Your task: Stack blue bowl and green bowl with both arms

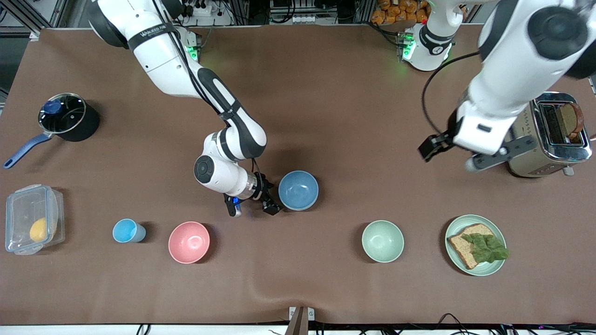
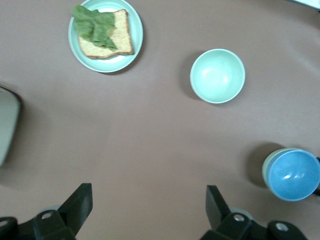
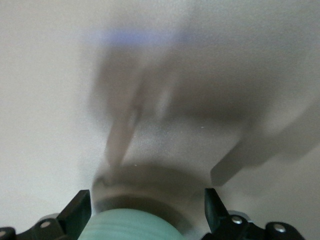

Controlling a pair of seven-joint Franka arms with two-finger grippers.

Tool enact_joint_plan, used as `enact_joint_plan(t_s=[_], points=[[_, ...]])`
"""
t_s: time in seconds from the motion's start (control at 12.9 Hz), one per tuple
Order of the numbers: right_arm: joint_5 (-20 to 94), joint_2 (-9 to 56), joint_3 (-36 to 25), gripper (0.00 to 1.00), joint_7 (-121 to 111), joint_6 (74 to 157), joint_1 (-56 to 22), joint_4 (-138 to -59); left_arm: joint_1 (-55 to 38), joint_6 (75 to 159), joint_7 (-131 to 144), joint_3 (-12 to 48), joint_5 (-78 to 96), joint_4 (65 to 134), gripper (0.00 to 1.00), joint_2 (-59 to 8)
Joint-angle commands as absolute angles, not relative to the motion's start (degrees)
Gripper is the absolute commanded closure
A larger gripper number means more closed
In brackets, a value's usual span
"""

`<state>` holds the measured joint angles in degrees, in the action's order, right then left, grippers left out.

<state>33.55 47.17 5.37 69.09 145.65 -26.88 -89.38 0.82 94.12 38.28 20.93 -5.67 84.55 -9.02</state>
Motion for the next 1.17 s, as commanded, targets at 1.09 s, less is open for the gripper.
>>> enact_joint_plan(t_s=[1.09], points=[[13.21,22.09,5.45,0.00,25.80,100.48,-1.51,-87.53,7.47,85.17,9.14,15.03,0.36,90.88,0.00,3.25]])
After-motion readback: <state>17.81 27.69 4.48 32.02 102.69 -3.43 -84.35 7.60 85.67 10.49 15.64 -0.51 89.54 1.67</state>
